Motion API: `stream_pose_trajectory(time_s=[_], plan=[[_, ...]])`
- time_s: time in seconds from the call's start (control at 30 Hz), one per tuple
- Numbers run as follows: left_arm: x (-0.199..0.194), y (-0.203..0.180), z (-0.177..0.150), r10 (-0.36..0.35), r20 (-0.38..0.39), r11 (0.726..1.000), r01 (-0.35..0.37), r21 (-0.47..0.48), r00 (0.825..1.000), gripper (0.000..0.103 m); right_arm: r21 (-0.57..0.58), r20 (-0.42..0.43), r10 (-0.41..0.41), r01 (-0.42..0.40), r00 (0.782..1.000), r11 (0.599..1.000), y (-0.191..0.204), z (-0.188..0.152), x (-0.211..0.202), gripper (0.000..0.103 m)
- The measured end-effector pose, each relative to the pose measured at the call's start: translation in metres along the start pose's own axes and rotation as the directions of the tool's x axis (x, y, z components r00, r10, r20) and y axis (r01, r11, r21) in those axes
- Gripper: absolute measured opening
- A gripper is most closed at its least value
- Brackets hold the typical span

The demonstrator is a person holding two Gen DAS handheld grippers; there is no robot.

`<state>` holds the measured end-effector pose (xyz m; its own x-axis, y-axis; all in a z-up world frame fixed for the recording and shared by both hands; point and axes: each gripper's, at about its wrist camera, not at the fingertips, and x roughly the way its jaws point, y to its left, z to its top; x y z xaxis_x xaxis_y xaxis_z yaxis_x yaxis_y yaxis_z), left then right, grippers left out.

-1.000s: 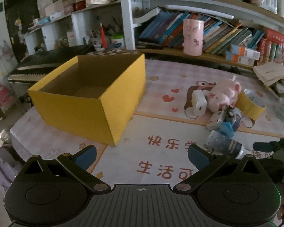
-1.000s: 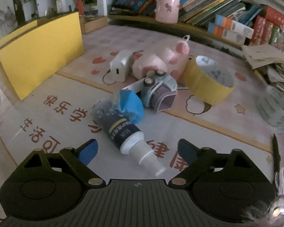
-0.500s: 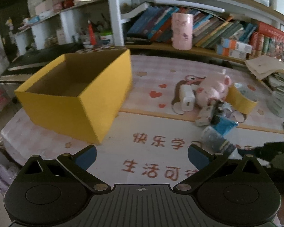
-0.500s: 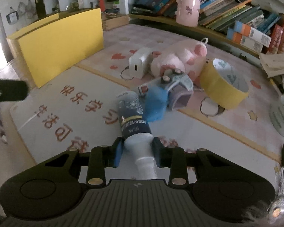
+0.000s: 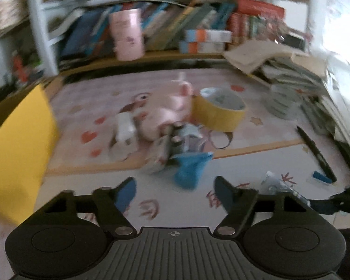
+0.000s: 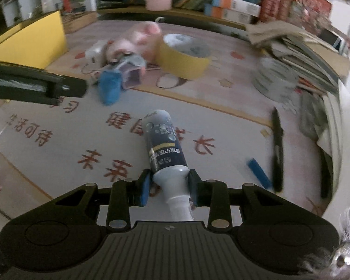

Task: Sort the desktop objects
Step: 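Grasp the blue packet with the left gripper while the right gripper lifts the bottle, then carry the blue packet and white bottle with both grippers to the yellow box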

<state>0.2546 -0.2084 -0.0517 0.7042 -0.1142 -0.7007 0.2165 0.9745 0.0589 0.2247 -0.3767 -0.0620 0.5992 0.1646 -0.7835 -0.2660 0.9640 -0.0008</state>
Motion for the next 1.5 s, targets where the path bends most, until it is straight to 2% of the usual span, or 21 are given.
stream_pose_trajectory(time_s=[0.17, 0.33, 0.5, 0.67, 0.9, 1.2, 1.5], plan=[[0.027, -0.013, 0.01, 0.007, -0.024, 1.0, -0.007, 0.018, 1.0, 0.044, 0.0, 0.005, 0.001, -0.001, 1.0, 1.0, -0.002, 0.0, 0.001, 0.032], [0.043, -0.023, 0.013, 0.01, -0.036, 0.998, -0.008, 0.062, 0.999, 0.039, -0.008, 0.014, 0.008, -0.008, 1.0, 1.0, -0.003, 0.006, 0.007, 0.034], [0.056, -0.025, 0.012, 0.023, -0.053, 0.997, -0.019, 0.071, 0.998, 0.028, -0.027, 0.018, 0.027, -0.027, 0.999, 0.999, -0.003, 0.015, 0.015, 0.036], [0.055, -0.017, 0.011, 0.015, -0.052, 1.0, -0.014, 0.029, 0.999, 0.026, -0.034, 0.014, 0.056, -0.055, 0.998, 0.998, -0.005, 0.02, 0.02, 0.032], [0.01, 0.002, 0.013, -0.036, 0.018, 0.996, 0.037, -0.084, 0.999, 0.025, 0.028, 0.015, 0.081, -0.081, 0.997, 0.996, -0.009, 0.026, 0.02, 0.03], [-0.043, 0.03, 0.009, -0.02, 0.088, 0.976, 0.038, -0.214, 0.996, 0.025, 0.046, 0.091, 0.142, -0.146, 0.986, 0.988, -0.003, 0.047, 0.001, 0.03], [-0.069, 0.053, 0.0, -0.03, 0.113, 0.969, 0.057, -0.241, 0.993, 0.025, 0.032, 0.13, 0.186, -0.191, 0.974, 0.981, 0.025, 0.058, -0.019, 0.03]])
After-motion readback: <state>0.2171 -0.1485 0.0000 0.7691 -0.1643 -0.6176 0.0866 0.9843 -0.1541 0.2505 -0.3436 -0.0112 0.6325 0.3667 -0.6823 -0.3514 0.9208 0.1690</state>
